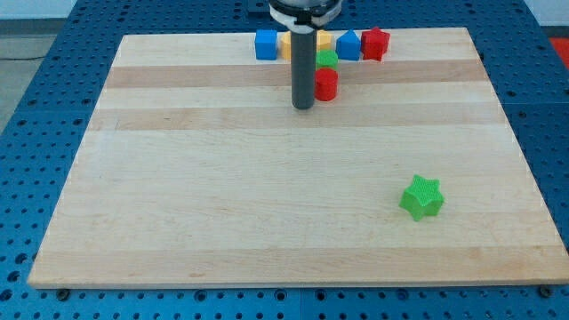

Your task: Move the green circle slightly towards left

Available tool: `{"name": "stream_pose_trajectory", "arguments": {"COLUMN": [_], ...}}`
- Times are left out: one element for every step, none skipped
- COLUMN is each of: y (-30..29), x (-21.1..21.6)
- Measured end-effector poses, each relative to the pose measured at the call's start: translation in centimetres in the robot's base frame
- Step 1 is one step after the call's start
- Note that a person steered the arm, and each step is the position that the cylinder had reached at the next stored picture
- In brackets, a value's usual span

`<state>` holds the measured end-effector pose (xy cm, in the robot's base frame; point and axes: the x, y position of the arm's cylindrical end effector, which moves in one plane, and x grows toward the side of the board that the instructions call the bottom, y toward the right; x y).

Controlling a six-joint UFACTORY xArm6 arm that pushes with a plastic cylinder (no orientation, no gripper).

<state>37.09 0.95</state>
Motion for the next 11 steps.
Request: {"name": "stream_pose_trajectory", "arguments": {"y": [1.0, 6.4, 10.5, 10.2, 10.1, 8.5, 7.5, 6.8, 6.3, 6.3, 10.1], "x": [1.7, 1.5, -0.2, -5.1, -8.5, -8.8, -8.7, -8.7, -8.7, -8.7, -8.2]}}
